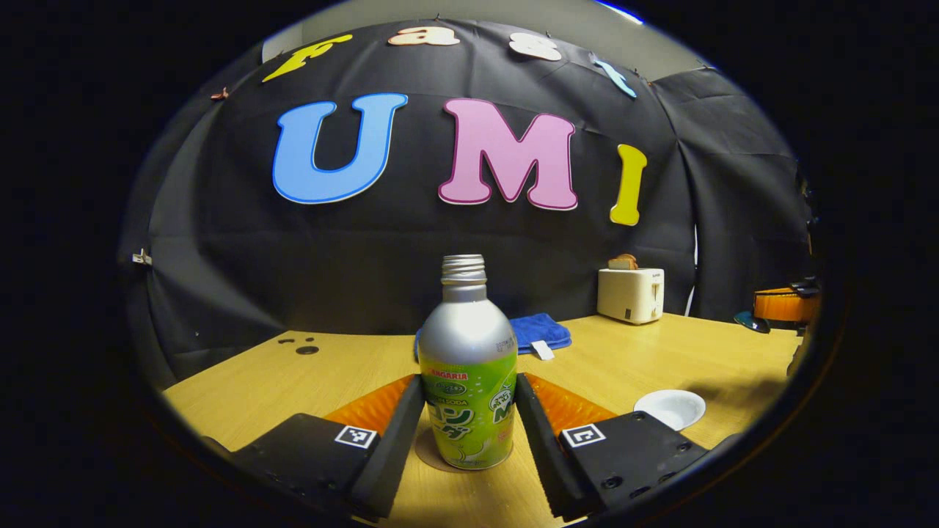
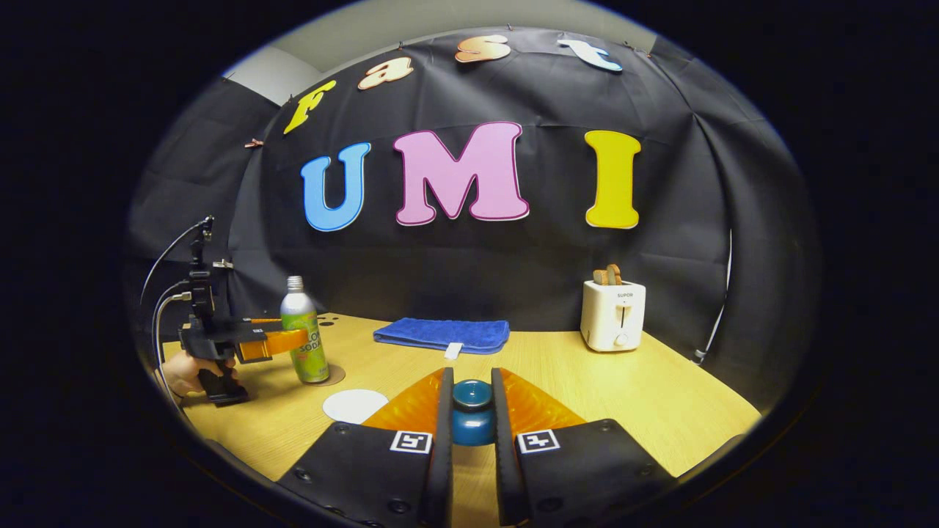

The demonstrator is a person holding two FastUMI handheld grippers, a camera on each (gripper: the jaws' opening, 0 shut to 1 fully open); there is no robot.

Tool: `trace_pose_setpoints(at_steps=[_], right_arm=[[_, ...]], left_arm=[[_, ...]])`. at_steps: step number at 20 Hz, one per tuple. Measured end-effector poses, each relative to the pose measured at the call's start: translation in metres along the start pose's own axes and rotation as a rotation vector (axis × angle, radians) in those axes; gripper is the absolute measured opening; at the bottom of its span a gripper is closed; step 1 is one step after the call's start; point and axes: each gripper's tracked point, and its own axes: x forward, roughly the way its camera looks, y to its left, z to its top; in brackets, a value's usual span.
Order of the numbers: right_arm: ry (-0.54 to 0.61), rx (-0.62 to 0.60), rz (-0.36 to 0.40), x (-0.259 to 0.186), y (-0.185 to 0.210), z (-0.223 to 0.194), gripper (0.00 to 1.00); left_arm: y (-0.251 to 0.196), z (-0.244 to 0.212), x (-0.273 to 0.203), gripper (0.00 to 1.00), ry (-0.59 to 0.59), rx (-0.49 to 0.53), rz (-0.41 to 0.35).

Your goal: Open the teacup lid with one hand, grasp the water bottle and pour water into the teacup with the other hand; after pouring, place the water bottle on the coaster and then close the teacup lid.

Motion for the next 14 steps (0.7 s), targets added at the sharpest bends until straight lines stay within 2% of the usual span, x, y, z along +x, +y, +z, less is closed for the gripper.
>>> trace_pose_setpoints(at_steps=[4,10,14], right_arm=[[-0.006,-0.004,0.001,0.0,0.0,0.002,0.28],[-0.004,0.0,-0.001,0.0,-0.002,0.002,0.28],[0.0,-0.003,0.001,0.001,0.0,-0.001,0.28]], left_arm=[[-0.001,-0.005,0.006,0.77,0.024,0.041,-0.016],[0.005,-0.011,0.01,0.77,0.041,0.029,0.014],[0.005,-0.01,0.009,0.82,0.043,0.018,0.022]])
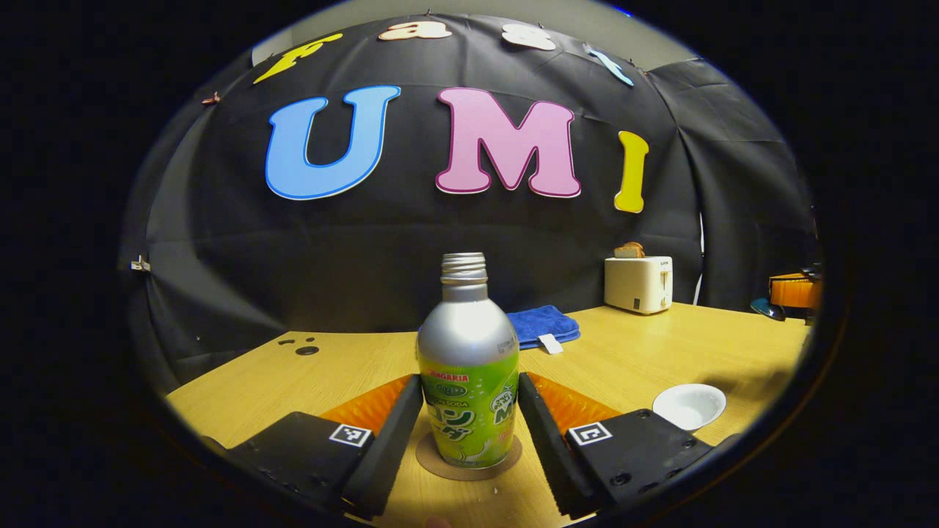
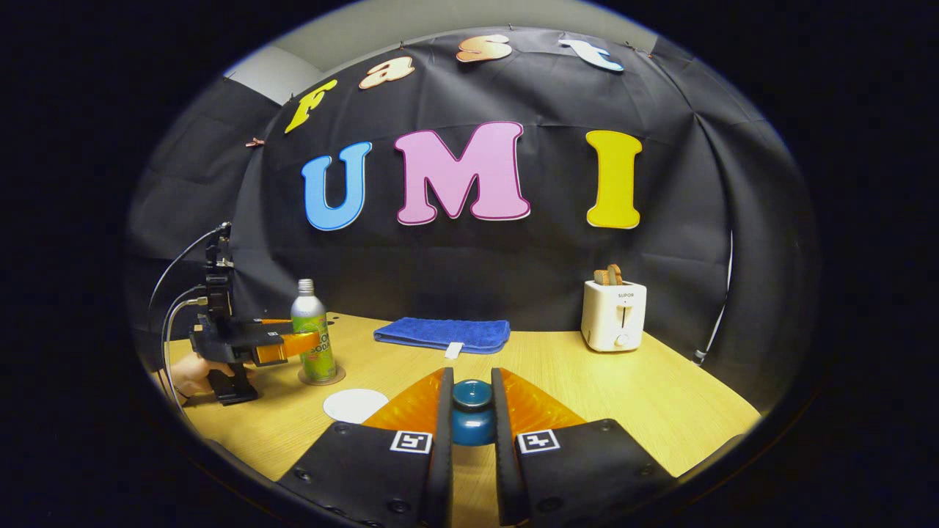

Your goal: Open the teacup lid with one hand, grasp the water bottle and pour water into the teacup with the other hand; after pouring, place the water bottle on the coaster and then close the teacup lid.

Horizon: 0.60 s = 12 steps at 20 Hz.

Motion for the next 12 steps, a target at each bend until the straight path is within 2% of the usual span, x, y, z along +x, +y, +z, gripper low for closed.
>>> trace_pose_setpoints(at_steps=[3,7,12], right_arm=[[-0.002,0.006,0.016,0.001,0.007,0.0,0.28],[-0.004,0.017,0.067,0.004,0.032,-0.003,0.27],[0.033,0.066,0.136,0.02,0.078,-0.023,0.27]], left_arm=[[0.0,0.006,-0.009,0.98,-0.021,-0.001,0.004],[0.006,0.008,-0.035,0.97,-0.04,-0.014,0.003],[0.02,-0.009,-0.066,0.96,-0.005,-0.051,0.031]])
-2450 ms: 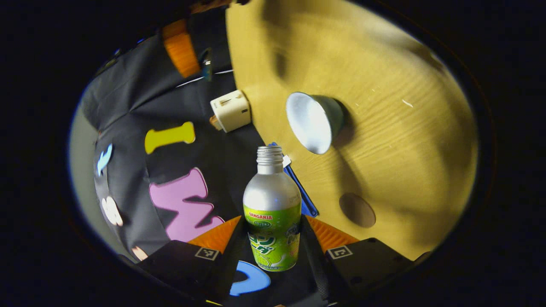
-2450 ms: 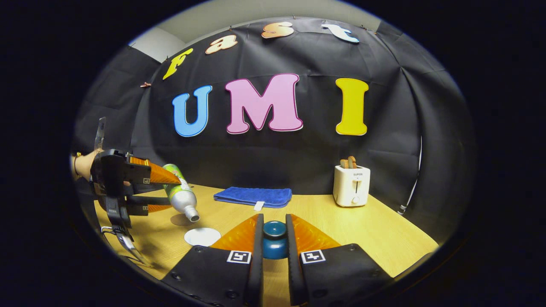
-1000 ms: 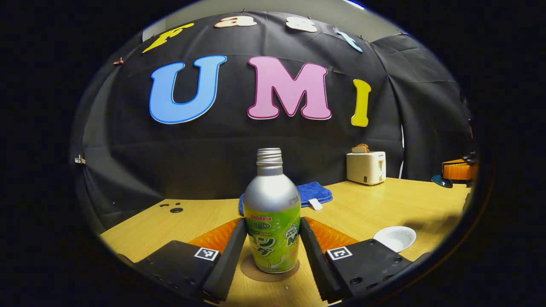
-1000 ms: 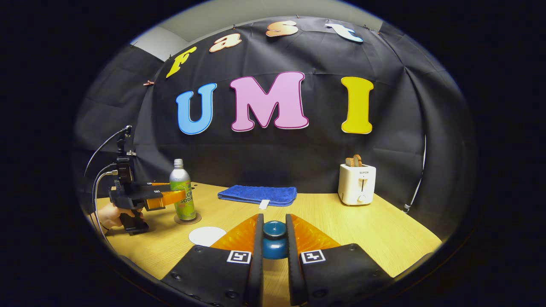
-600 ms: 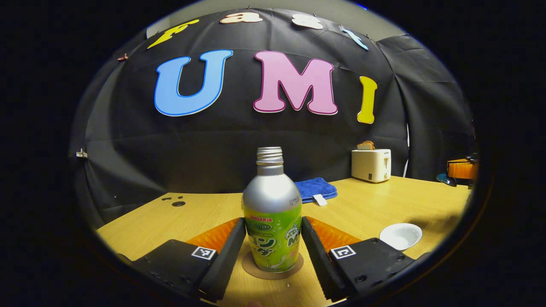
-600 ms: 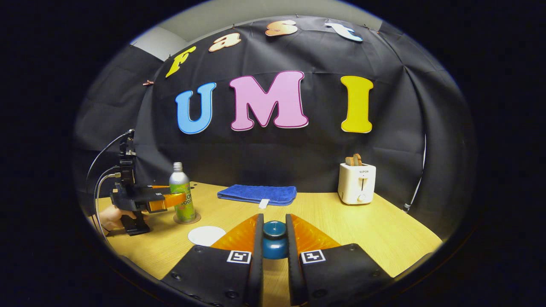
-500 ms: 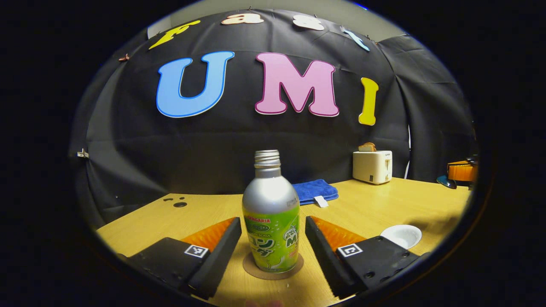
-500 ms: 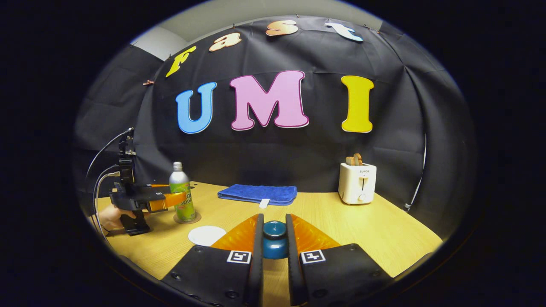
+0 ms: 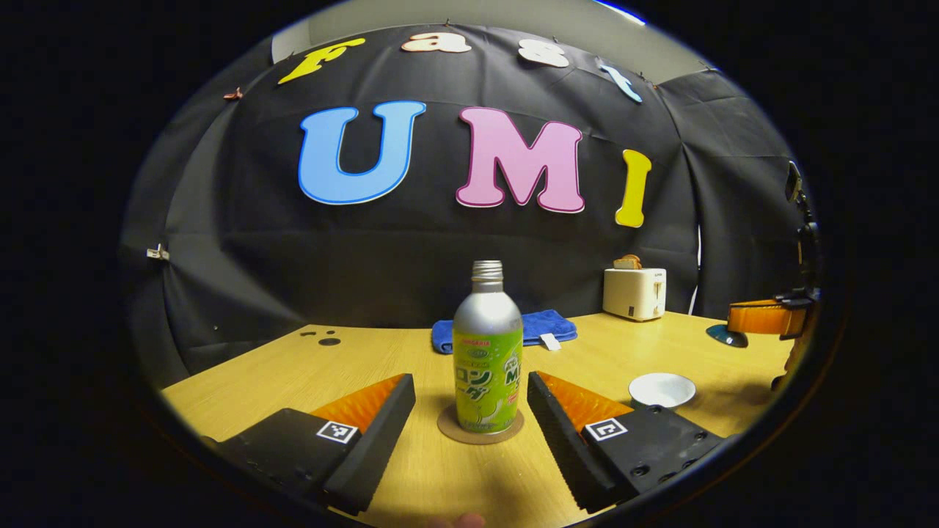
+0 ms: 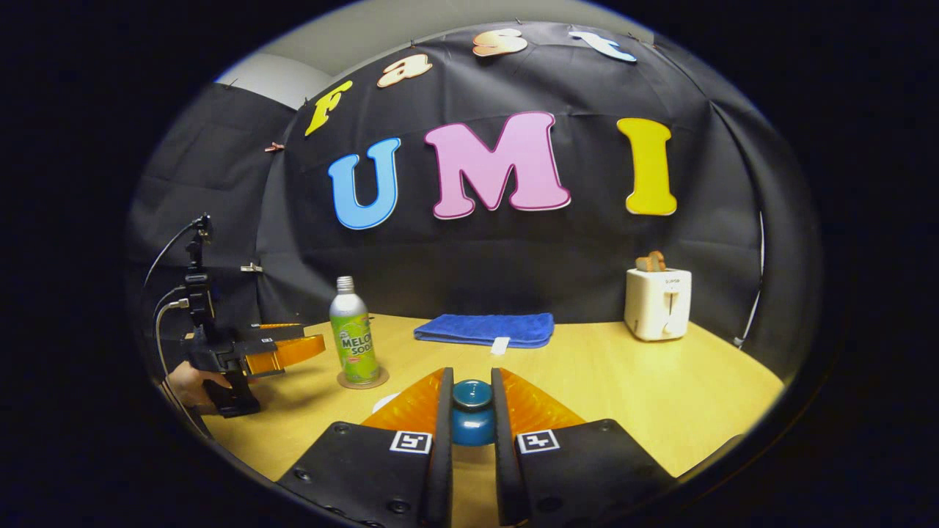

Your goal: Open the teacup lid with one hand, grasp the water bottle and pour water into the teacup with the other hand; after pouring, place the water bottle on the coaster and then close the teacup lid.

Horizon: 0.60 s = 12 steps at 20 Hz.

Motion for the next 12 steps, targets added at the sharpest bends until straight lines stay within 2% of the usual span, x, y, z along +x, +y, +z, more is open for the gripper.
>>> trace_pose_setpoints(at_steps=[4,12], right_arm=[[0.012,-0.022,0.018,0.017,0.021,-0.006,0.28],[0.071,-0.035,0.056,0.039,0.044,-0.03,0.28]], left_arm=[[0.011,0.004,-0.009,0.97,-0.012,0.01,0.029],[0.012,0.001,-0.01,0.97,-0.017,0.011,0.037]])
